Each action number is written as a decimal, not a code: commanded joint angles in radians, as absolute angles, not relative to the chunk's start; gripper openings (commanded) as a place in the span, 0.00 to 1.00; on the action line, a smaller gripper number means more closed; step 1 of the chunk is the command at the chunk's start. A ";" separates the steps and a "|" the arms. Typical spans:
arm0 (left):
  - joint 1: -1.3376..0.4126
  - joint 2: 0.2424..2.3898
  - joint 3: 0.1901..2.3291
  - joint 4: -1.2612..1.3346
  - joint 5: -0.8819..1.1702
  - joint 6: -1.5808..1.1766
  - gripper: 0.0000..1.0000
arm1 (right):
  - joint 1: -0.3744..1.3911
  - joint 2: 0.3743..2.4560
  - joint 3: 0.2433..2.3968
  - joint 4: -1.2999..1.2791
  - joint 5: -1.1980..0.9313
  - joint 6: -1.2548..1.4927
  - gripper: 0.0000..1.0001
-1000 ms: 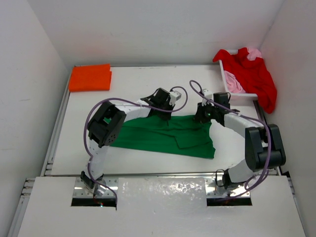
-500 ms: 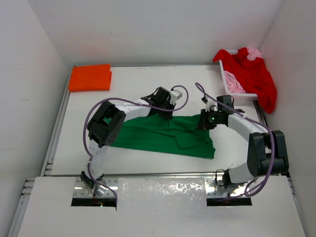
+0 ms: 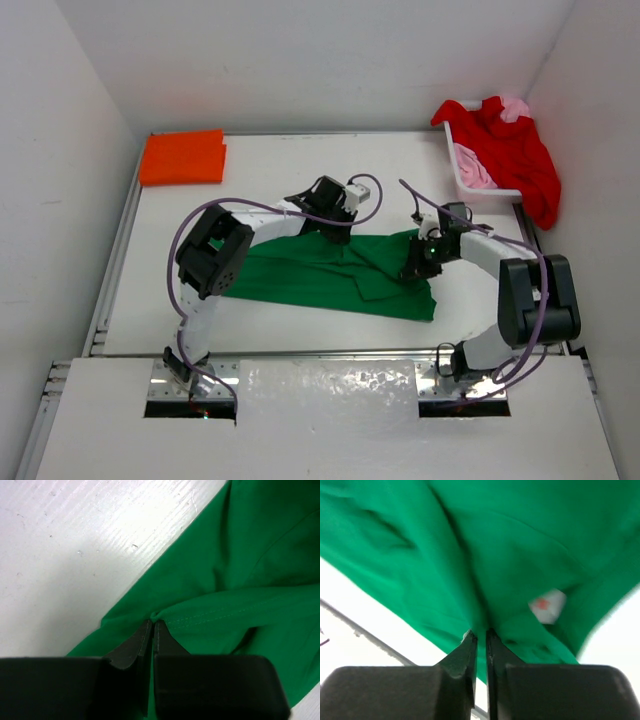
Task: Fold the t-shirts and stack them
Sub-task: Fold the other side of the tshirt into a rectangle, then rotate the tshirt 90 degrees
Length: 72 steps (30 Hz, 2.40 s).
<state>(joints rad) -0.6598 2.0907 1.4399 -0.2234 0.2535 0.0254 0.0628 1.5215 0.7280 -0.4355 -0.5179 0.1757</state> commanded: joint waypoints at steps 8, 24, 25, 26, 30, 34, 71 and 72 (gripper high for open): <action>-0.644 2.089 1.471 -0.238 0.245 0.060 0.06 | 0.006 1.434 0.761 -0.488 -0.448 0.157 0.38; -0.647 2.066 1.470 -0.242 0.224 0.044 0.15 | 0.031 1.512 0.890 -0.195 -0.483 0.382 0.22; -0.647 2.057 1.463 -0.236 0.238 0.044 0.18 | 0.046 1.520 0.896 -0.174 -0.485 0.390 0.20; -0.647 2.059 1.463 -0.236 0.244 0.044 0.19 | 0.061 1.535 0.900 -0.149 -0.479 0.394 0.18; -0.652 2.069 1.480 -0.255 0.261 0.043 0.23 | 0.113 1.585 0.893 -0.114 -0.442 0.474 0.10; -0.652 2.074 1.485 -0.285 0.229 0.046 0.28 | 0.114 1.647 0.832 -0.097 -0.394 0.509 0.04; -0.326 1.810 1.458 -0.658 0.094 0.327 0.53 | 0.051 1.670 1.117 -0.468 -0.043 0.307 0.39; -0.271 1.799 1.387 -0.638 0.069 0.365 0.53 | 0.051 1.701 1.120 -0.474 -0.037 0.301 0.37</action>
